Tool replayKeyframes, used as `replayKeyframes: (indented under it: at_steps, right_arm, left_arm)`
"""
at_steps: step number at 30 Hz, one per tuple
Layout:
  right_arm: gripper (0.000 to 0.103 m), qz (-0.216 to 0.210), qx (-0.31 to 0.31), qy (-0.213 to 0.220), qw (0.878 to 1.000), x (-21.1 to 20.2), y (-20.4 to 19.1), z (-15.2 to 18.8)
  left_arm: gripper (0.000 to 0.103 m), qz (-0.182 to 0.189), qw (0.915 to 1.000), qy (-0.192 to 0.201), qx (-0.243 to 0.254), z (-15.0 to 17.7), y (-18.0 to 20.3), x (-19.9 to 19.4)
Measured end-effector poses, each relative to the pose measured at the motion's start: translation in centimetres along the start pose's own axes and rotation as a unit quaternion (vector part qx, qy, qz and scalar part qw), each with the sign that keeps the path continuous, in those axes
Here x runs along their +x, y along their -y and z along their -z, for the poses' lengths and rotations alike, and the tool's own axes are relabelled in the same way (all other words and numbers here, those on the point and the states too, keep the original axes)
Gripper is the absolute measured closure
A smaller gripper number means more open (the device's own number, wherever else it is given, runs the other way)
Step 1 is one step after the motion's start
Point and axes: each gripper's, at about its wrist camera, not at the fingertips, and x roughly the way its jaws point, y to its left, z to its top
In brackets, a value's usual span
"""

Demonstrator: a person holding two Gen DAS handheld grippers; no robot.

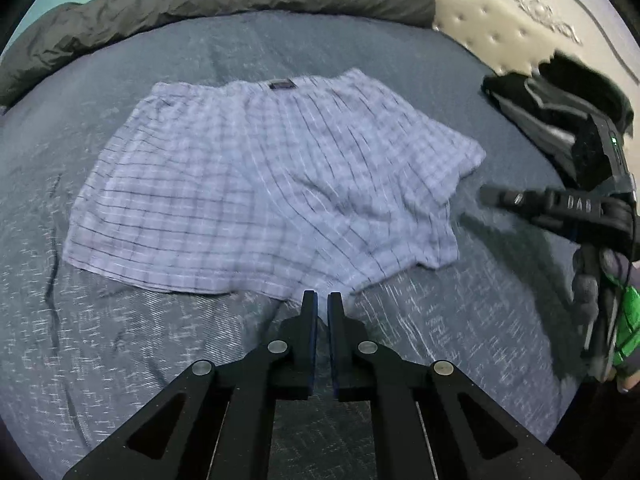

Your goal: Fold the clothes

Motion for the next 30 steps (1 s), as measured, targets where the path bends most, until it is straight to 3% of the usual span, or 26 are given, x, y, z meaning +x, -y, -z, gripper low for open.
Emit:
replayKeyframes:
  at_steps: [2, 4, 7, 10, 16, 17, 18, 20, 30]
  right_arm:
    - [0.093, 0.029, 0.02, 0.027, 0.999, -0.6, 1.9, -1.4]
    - [0.088, 0.058, 0.04, 0.053, 0.996, -1.1, 3.9, -2.7]
    - [0.085, 0.091, 0.066, 0.076, 0.991, -1.3, 6.5, -4.4]
    - [0.073, 0.098, 0.077, 0.077, 0.989, -0.7, 7.7, -4.9]
    - [0.073, 0.107, 0.067, 0.07, 0.99, 0.9, 7.7, -5.0]
    - [0.074, 0.108, 0.061, 0.07, 0.99, 1.1, 7.5, -5.1]
    - [0.087, 0.107, 0.054, 0.07, 0.99, 1.3, 7.3, -5.2]
    - [0.1, 0.103, 0.054, 0.072, 0.991, 1.3, 7.5, -5.3]
    - [0.101, 0.095, 0.085, 0.108, 0.986, 0.3, 9.4, -6.7]
  left_arm:
    - [0.081, -0.004, 0.9997, 0.013, -0.022, -0.1, -0.7, -0.2]
    - [0.074, -0.01, 0.9989, 0.018, -0.041, 0.0, -1.4, 0.0]
    - [0.074, -0.024, 0.9981, 0.016, -0.054, 0.1, -2.2, 0.8]
    - [0.074, -0.033, 0.9979, 0.01, -0.054, 0.3, -2.5, 1.2]
    - [0.074, -0.04, 0.9978, 0.003, -0.052, 0.6, -2.7, 1.9]
    - [0.074, -0.04, 0.9978, 0.002, -0.052, 0.6, -2.7, 2.1]
    - [0.074, -0.041, 0.9979, 0.0, -0.051, 0.6, -2.7, 2.2]
    - [0.074, -0.041, 0.9979, -0.004, -0.051, 0.8, -2.7, 2.4]
    - [0.074, -0.039, 0.9982, -0.012, -0.045, 1.1, -2.5, 2.6]
